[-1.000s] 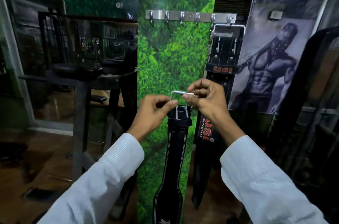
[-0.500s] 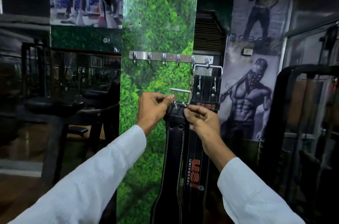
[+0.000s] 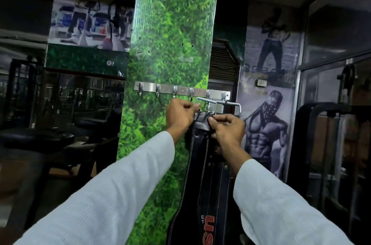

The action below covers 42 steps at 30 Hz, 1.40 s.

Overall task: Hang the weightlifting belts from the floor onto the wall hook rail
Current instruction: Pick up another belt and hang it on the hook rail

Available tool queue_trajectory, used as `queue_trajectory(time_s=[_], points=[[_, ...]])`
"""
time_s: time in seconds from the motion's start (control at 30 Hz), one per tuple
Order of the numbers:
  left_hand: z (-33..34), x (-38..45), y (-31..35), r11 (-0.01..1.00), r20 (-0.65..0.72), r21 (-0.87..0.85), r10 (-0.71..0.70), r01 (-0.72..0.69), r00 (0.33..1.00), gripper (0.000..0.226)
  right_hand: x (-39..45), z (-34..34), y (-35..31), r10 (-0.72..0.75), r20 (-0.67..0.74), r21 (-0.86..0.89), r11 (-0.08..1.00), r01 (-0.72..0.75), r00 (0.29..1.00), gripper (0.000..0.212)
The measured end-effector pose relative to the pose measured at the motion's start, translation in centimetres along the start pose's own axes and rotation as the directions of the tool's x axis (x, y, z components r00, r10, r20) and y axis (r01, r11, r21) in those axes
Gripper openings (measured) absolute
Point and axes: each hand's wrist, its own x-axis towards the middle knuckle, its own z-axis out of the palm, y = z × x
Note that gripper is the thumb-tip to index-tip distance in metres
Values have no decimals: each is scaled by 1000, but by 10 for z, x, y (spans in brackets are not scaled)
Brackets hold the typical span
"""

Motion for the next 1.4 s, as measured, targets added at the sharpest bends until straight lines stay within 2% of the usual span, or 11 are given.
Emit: queue_trajectory(time_s=[0.13, 0.23, 0.33, 0.5, 0.67, 0.77, 0.83, 0.97, 1.1, 1.3, 1.4], points=[[24, 15, 15, 990, -31, -39, -135, 134, 990, 23, 36, 4, 1, 36, -72, -30, 999, -38, 997, 23], [36, 26, 18, 927, -100, -164, -355, 336, 930, 31, 52, 5, 6, 30, -94, -78, 996, -37, 995, 21], [43, 32, 13, 884, -155, -200, -455, 423, 877, 48, 59, 7, 11, -1, -101, -148, 989, -15, 995, 23], [43, 27, 3, 889, -164, -215, -441, 405, 882, 31, 58, 11, 19, -32, -67, -195, 981, 18, 997, 30], [35, 14, -7, 901, -164, -207, -415, 380, 895, 35, 47, 8, 26, -118, 40, -261, 957, 124, 992, 21], [31, 5, -10, 913, -92, -175, -387, 367, 918, 27, 37, 2, 23, -152, 80, -286, 943, 168, 985, 20], [30, -1, -18, 903, -15, -174, -401, 393, 916, 23, 23, -6, 15, -192, 86, -325, 922, 210, 978, 6], [23, -25, -31, 890, 37, -180, -420, 420, 907, 18, -10, -21, 4, -260, 5, -303, 920, 249, 966, 5], [11, -60, -48, 914, -66, -150, -390, 377, 919, 13, -47, -33, 20, -172, 60, -239, 954, 182, 983, 9], [-12, -132, -73, 882, 87, -181, -425, 434, 901, 25, -106, -50, 63, 19, 188, -226, 974, 24, 982, 7], [-27, -176, -107, 861, 119, -115, -484, 496, 867, 22, -148, -59, 96, 125, 214, -261, 963, -67, 969, 8]])
